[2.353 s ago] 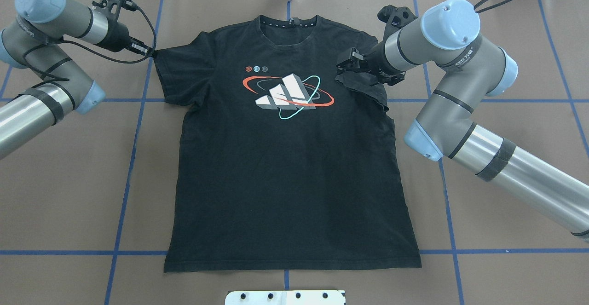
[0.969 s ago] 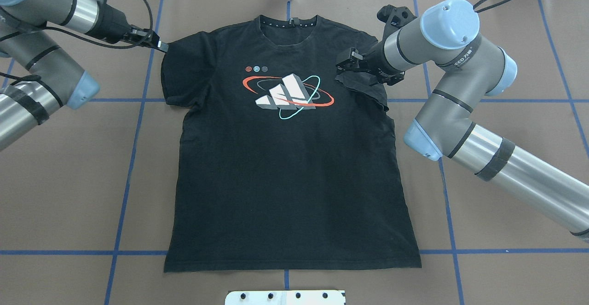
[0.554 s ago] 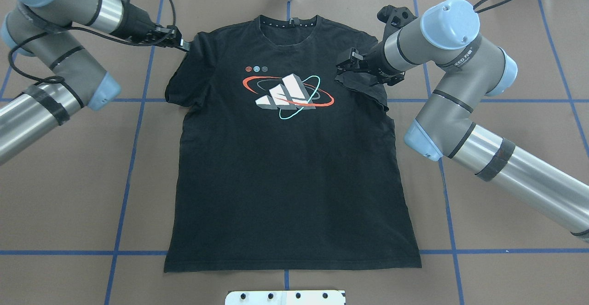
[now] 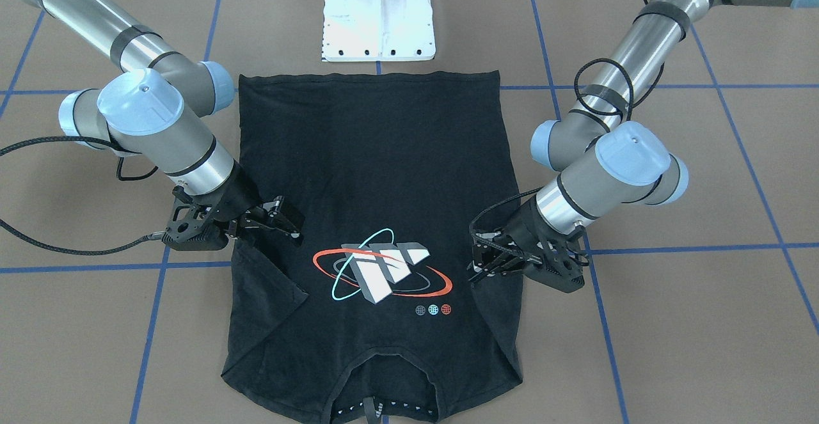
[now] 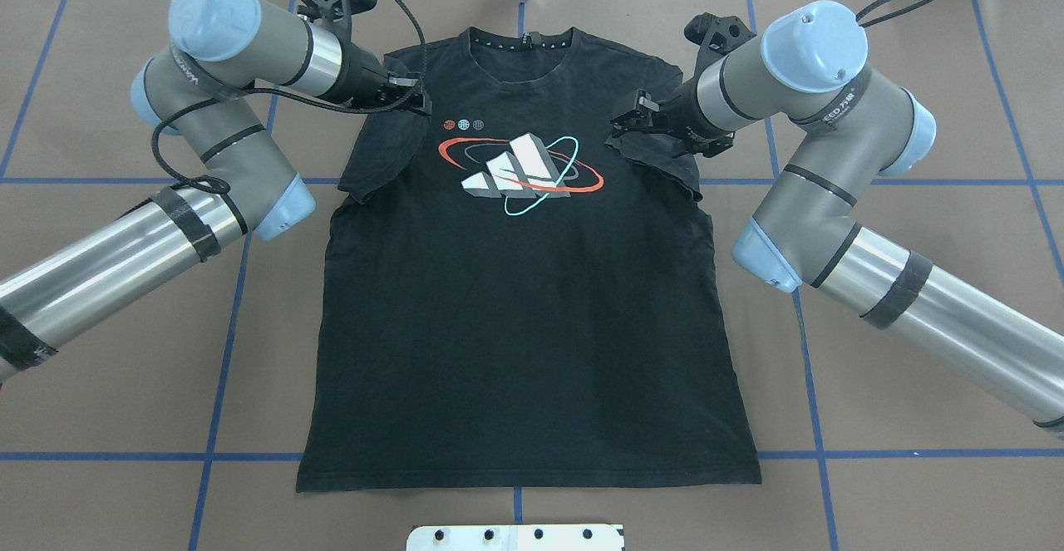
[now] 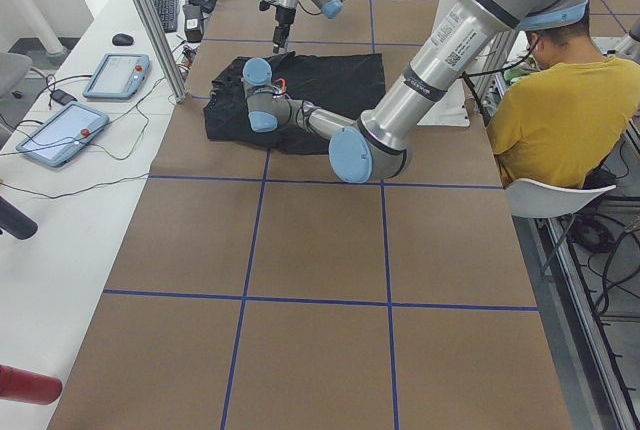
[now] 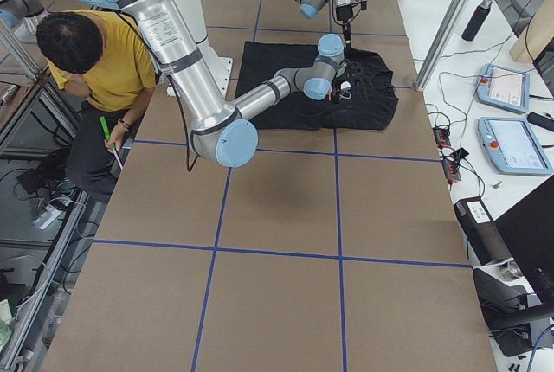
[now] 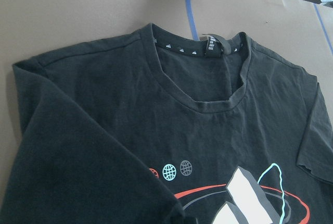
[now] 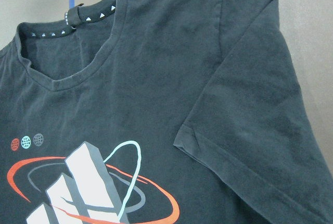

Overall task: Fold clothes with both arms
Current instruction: 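Move the right gripper down to the shirt hem nearest the robot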

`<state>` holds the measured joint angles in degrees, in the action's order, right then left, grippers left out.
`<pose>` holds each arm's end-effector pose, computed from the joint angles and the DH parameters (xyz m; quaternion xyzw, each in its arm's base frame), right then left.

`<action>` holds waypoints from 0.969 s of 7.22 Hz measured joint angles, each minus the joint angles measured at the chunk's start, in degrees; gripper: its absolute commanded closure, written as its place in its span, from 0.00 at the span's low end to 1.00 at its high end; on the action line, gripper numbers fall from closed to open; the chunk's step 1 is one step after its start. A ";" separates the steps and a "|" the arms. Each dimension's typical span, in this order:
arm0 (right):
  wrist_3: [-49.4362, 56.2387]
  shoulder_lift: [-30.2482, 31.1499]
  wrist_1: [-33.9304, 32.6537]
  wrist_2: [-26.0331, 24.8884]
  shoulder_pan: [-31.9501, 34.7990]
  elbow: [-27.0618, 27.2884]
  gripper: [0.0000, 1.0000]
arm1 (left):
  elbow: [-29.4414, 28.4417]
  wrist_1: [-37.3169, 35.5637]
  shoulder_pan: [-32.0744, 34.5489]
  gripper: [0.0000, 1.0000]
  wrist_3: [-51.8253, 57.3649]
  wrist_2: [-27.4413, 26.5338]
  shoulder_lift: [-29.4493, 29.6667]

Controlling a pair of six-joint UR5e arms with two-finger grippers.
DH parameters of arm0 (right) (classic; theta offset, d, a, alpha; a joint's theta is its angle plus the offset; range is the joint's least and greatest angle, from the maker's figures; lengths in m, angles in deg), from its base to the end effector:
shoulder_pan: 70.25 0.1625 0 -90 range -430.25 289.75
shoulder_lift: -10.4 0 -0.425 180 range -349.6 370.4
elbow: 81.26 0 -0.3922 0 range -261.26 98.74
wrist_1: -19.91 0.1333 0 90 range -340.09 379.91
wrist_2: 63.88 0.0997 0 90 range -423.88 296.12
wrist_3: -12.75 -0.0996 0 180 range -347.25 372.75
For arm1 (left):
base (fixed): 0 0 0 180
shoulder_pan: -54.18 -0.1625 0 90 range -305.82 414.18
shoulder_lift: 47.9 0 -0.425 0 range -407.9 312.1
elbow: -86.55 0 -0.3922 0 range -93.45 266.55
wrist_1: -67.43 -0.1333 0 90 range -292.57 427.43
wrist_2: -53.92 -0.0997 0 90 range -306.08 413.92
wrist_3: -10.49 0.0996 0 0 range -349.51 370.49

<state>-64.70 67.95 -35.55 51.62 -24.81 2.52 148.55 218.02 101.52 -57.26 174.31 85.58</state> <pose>-0.4316 -0.5672 0.3047 0.0726 -0.5238 0.1311 0.8386 0.4661 -0.6282 0.2901 0.1698 0.6061 -0.0075 0.7770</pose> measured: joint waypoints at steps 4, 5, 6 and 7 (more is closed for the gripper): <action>-0.85 -0.07 -0.03 -0.09 -0.14 -0.15 0.00 | 0.14 0.04 -1.06 0.12 -0.81 -2.67 0.06; -3.99 -0.03 -0.11 -0.64 -0.30 0.19 0.00 | 1.18 0.05 -0.98 0.12 -0.94 -2.56 -0.30; -9.46 0.54 -0.19 -1.71 -0.77 1.27 0.00 | 3.42 0.06 -0.91 0.12 -1.04 -2.44 -1.53; -14.63 3.09 -0.28 -2.68 -1.77 4.29 0.01 | 6.70 0.04 -0.88 0.12 -1.11 -2.36 -3.90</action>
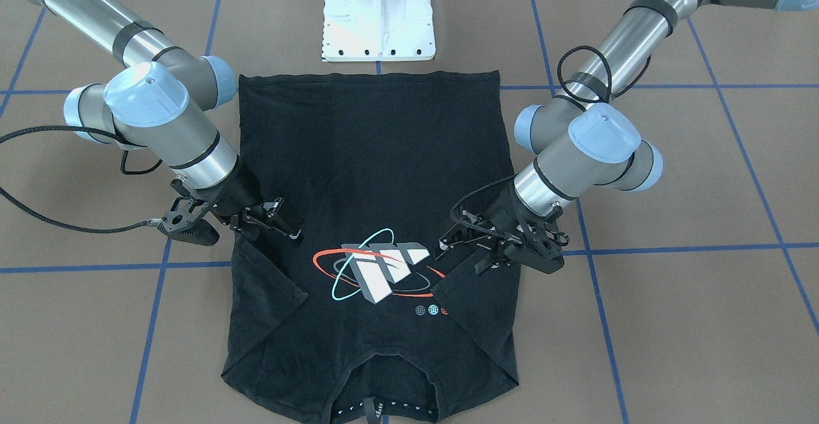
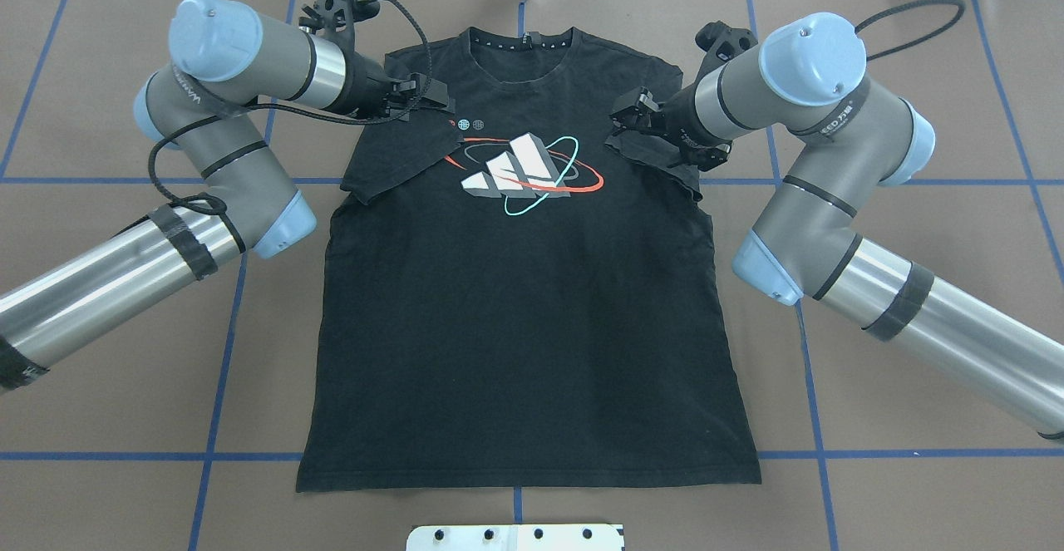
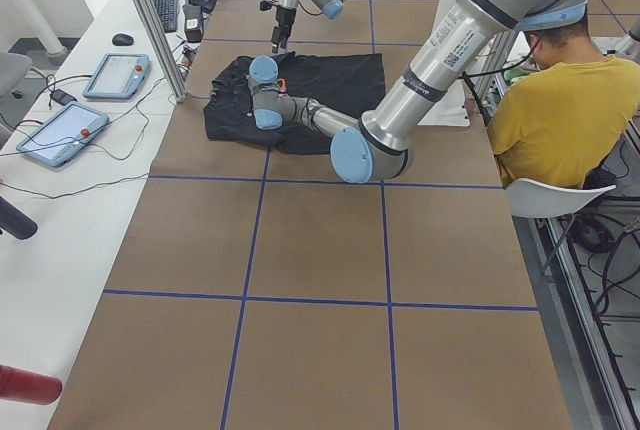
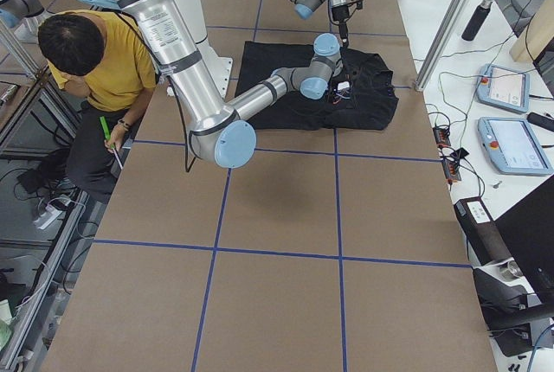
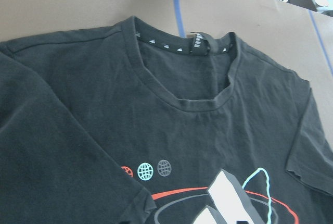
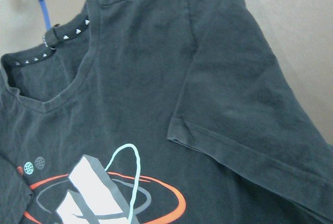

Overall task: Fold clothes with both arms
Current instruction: 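Move the right gripper down to the shirt hem nearest the robot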

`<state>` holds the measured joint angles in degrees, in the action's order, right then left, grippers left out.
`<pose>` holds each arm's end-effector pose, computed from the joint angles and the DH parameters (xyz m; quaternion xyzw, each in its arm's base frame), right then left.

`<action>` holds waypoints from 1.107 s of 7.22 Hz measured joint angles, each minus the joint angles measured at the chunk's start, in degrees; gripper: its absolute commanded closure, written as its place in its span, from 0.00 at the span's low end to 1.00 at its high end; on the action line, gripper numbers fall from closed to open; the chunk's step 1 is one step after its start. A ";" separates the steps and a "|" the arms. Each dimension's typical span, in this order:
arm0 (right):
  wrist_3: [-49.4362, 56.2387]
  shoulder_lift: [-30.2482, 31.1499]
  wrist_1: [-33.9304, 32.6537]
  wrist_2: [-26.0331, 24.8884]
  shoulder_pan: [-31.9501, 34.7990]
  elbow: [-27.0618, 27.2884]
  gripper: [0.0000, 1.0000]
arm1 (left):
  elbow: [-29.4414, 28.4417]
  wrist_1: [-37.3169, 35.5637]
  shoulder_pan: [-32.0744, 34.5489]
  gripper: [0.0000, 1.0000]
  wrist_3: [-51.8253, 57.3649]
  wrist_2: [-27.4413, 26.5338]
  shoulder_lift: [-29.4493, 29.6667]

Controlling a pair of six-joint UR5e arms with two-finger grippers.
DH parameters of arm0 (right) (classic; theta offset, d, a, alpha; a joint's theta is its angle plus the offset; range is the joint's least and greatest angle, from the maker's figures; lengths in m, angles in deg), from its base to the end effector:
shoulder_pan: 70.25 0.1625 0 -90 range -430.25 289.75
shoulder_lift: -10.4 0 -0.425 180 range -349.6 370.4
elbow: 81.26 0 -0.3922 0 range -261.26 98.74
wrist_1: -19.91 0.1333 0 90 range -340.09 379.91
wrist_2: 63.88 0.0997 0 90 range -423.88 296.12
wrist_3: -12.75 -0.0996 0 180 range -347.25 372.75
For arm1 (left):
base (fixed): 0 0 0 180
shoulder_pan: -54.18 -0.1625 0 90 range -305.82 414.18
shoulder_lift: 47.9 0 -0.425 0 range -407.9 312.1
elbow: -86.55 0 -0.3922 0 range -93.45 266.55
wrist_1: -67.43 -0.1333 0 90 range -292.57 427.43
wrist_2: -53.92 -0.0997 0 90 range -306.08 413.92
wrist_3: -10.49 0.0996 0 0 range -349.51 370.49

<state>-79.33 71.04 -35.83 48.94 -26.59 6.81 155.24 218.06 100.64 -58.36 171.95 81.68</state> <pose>-0.4299 -0.5411 0.3080 0.0196 -0.5301 0.2336 0.8149 0.4530 -0.6023 0.2862 0.1876 0.6163 -0.0140 0.7647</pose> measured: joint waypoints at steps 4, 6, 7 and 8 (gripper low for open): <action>-7.97 24.19 -12.35 -5.22 -10.35 27.78 0.01 | 11.07 -0.05 0.03 0.12 -0.55 -0.05 -8.57; -19.37 30.89 -14.67 -12.24 -19.56 35.19 0.13 | 13.31 -0.09 0.03 0.12 -2.46 -0.36 -10.15; -23.71 32.28 -14.85 -15.58 -24.06 36.51 0.13 | 14.15 -0.06 0.02 0.10 -2.85 -0.30 -11.04; -26.03 33.17 -14.88 -17.42 -27.51 36.97 0.15 | 14.76 -0.06 0.01 0.10 -3.03 -0.15 -11.76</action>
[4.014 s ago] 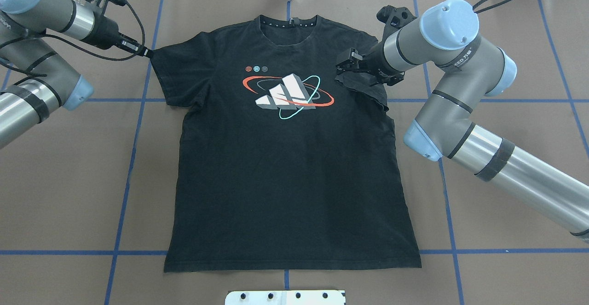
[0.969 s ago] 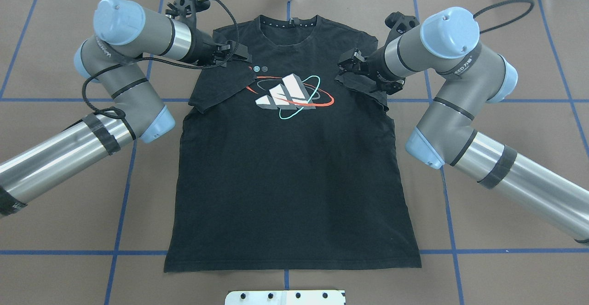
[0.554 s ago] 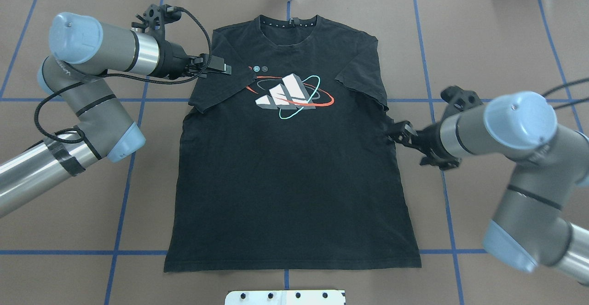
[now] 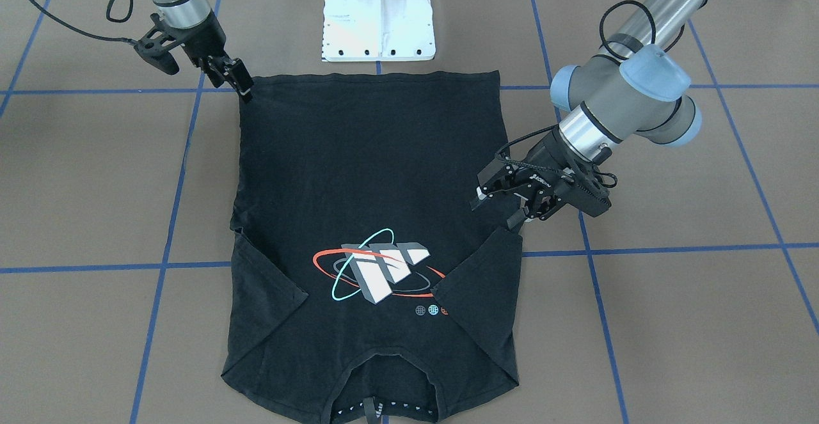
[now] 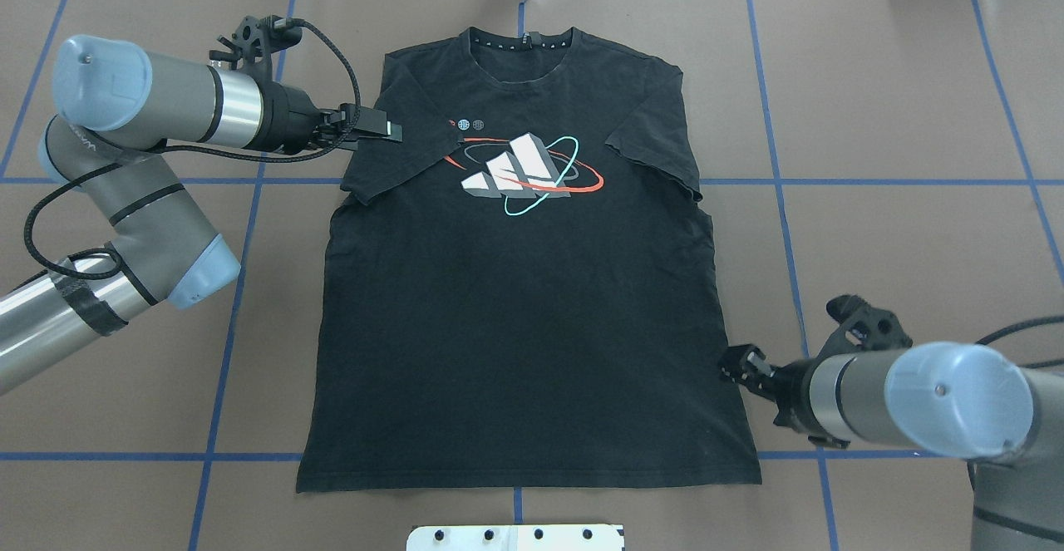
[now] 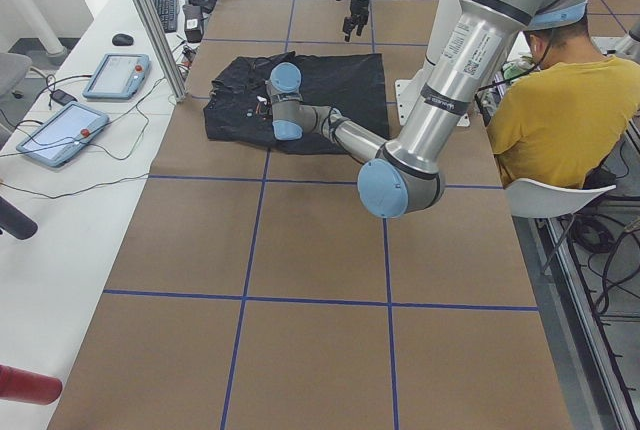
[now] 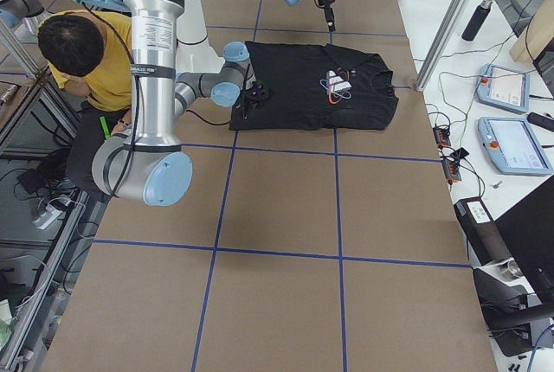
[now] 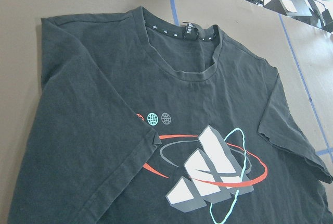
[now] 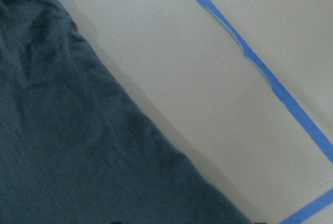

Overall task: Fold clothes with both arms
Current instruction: 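Move the right gripper down to the shirt hem nearest the robot, then move the left gripper down to the hem corner nearest the robot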

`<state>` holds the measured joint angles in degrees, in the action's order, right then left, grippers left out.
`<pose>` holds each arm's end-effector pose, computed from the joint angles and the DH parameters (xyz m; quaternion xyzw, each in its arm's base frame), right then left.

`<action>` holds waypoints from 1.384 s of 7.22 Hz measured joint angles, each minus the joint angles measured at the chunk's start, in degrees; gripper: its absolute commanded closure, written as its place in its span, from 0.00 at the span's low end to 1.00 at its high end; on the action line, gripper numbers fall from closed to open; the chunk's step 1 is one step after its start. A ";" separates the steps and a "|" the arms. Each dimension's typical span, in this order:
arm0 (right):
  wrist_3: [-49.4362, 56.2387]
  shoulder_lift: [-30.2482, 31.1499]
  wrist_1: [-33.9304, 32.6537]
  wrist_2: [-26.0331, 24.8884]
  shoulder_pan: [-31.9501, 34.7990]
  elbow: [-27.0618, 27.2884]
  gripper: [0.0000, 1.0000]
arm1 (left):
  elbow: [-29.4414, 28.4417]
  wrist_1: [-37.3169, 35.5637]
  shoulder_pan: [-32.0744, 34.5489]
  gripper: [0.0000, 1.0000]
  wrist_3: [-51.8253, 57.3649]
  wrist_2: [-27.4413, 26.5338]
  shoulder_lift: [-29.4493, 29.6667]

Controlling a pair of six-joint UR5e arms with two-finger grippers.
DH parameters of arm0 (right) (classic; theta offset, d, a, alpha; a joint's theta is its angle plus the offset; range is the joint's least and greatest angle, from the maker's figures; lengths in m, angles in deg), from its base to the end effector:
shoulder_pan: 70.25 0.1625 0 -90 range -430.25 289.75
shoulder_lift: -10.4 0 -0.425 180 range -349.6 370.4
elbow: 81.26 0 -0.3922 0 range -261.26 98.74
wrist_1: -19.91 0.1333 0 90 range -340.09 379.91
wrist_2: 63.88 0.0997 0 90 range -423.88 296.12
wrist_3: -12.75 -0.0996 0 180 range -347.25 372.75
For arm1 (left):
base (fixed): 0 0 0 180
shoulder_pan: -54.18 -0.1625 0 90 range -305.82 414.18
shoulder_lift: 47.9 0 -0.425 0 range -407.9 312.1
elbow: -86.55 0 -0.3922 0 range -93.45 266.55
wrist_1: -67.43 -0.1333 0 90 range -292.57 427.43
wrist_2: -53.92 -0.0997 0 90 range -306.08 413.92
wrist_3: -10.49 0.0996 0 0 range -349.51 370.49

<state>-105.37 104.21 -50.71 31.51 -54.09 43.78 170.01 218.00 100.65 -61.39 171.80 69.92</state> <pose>-0.3949 -0.2435 0.3691 -0.0868 -0.4202 0.3217 0.8440 0.3952 -0.5419 0.3098 0.1858 0.6347 -0.0266 0.7496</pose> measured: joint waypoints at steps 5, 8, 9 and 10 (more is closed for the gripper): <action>-1.32 1.83 0.19 -3.77 -8.69 -1.97 0.24 | 0.05 -0.04 -0.02 0.09 -0.20 0.20 -0.68; -1.07 2.12 0.13 -4.13 -11.28 -2.21 0.33 | -0.23 -0.01 -0.06 0.09 -0.27 -0.05 -0.91; -1.10 2.14 0.03 -4.25 -11.84 -2.24 0.35 | -0.23 0.06 -0.10 0.09 -0.25 -0.11 -1.34; -1.11 2.19 -0.06 -4.30 -12.08 -2.28 0.35 | -0.21 0.17 -0.12 0.08 -0.22 -0.15 -1.76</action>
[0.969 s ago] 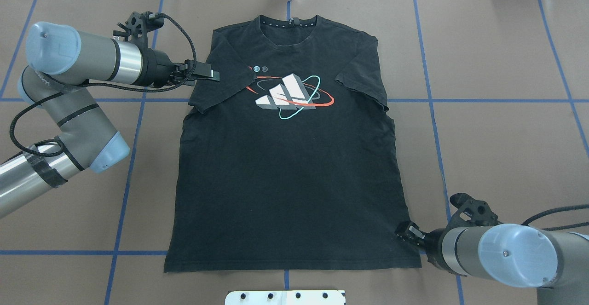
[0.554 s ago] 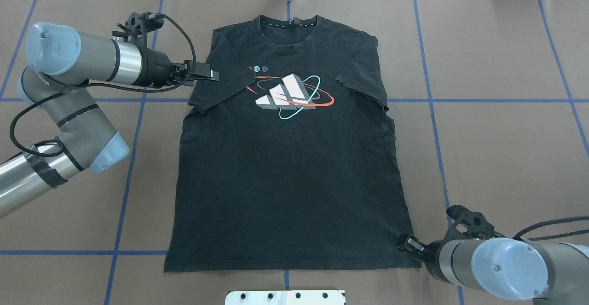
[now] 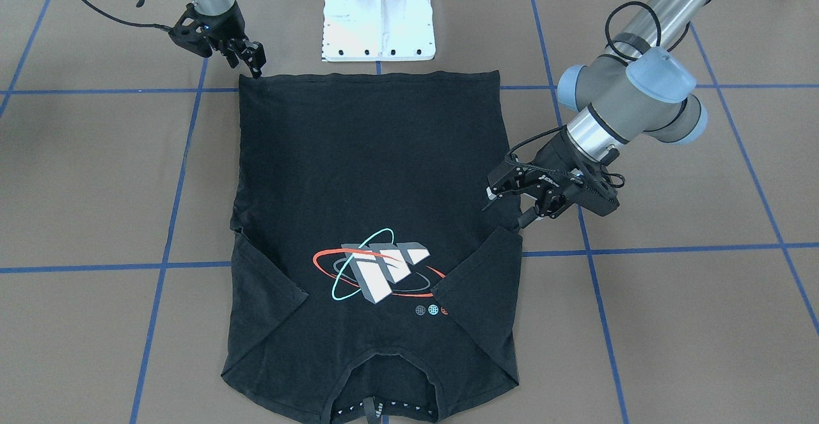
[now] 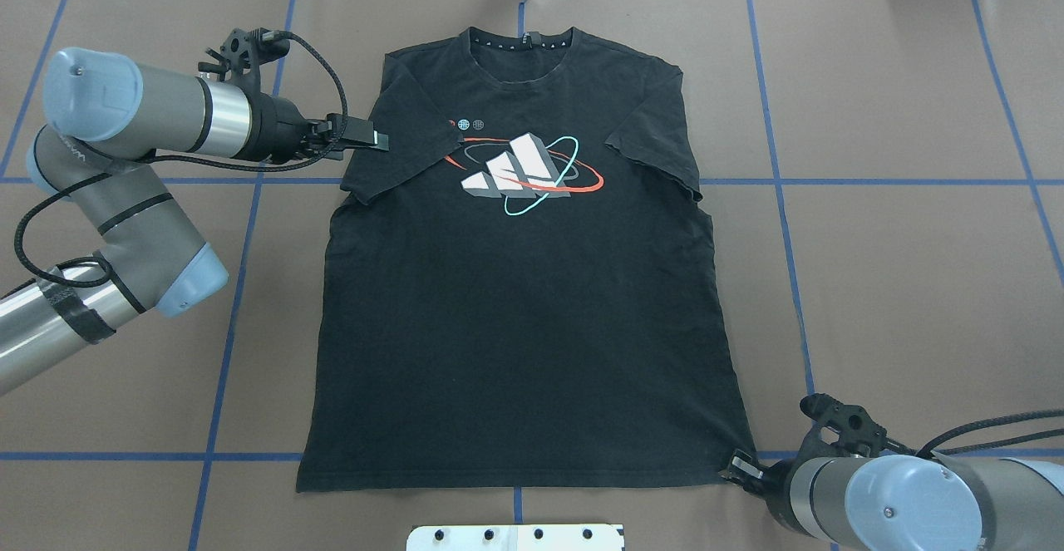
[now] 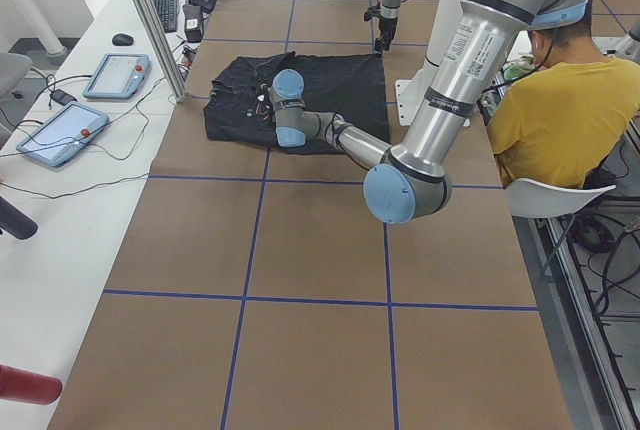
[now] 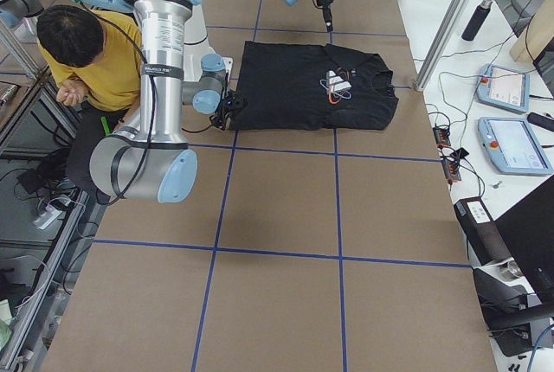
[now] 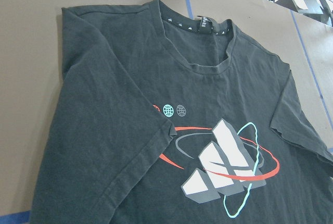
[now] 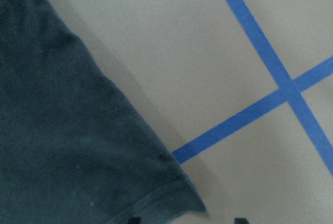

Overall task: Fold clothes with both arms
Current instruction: 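Move the left gripper down to the hem corner nearest the robot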

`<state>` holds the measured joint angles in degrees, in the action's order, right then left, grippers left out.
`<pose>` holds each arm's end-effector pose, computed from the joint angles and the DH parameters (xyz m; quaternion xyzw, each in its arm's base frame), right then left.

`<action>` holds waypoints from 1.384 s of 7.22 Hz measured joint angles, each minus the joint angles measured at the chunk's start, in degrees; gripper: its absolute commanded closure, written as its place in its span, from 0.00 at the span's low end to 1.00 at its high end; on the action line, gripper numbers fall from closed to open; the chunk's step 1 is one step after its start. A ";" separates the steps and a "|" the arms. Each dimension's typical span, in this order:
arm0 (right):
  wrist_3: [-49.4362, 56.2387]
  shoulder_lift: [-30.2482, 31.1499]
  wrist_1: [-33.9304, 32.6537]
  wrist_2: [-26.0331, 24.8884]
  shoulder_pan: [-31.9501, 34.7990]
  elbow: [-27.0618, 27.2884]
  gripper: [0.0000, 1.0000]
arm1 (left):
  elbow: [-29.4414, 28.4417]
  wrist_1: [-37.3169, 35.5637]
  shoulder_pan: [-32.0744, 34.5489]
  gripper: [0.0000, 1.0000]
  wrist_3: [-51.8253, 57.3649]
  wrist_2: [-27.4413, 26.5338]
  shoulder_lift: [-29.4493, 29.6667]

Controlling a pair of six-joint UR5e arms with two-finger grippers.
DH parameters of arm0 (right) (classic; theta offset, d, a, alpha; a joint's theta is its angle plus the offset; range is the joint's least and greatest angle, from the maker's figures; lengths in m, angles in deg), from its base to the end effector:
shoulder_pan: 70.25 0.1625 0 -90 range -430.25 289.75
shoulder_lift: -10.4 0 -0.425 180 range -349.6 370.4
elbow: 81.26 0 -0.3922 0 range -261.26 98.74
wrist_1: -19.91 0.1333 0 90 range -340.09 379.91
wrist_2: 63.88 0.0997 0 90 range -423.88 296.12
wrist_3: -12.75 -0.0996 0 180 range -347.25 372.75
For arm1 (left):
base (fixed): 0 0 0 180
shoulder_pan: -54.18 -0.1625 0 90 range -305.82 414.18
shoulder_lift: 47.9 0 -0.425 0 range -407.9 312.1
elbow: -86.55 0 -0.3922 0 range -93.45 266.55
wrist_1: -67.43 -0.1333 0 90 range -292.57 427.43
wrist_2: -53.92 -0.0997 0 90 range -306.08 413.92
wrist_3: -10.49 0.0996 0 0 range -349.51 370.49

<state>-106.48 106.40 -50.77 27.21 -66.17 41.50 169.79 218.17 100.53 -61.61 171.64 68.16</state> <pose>-0.4362 -0.1629 0.4058 -0.0937 -0.3801 0.2602 0.8827 0.3933 -0.5383 0.3317 0.1766 0.6263 -0.0334 0.7586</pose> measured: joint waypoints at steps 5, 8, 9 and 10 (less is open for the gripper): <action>-0.14 -0.02 -0.24 -0.03 -0.04 -0.66 1.00 | 0.07 0.17 -0.03 0.08 0.12 -0.22 -0.65; -0.29 -0.05 -0.25 -0.03 0.02 -0.48 1.00 | 0.20 0.25 -0.03 0.08 0.18 -0.22 -1.35; -0.28 -0.06 -0.25 0.01 0.14 -0.28 1.00 | 0.29 0.26 -0.03 0.08 0.16 -0.19 -1.38; -0.24 0.03 -0.29 0.17 0.44 0.23 1.00 | 0.44 0.22 -0.06 0.09 -0.05 -0.11 -1.31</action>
<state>-106.72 106.43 -51.06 27.38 -65.73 41.74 170.23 218.38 100.47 -61.66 171.54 66.85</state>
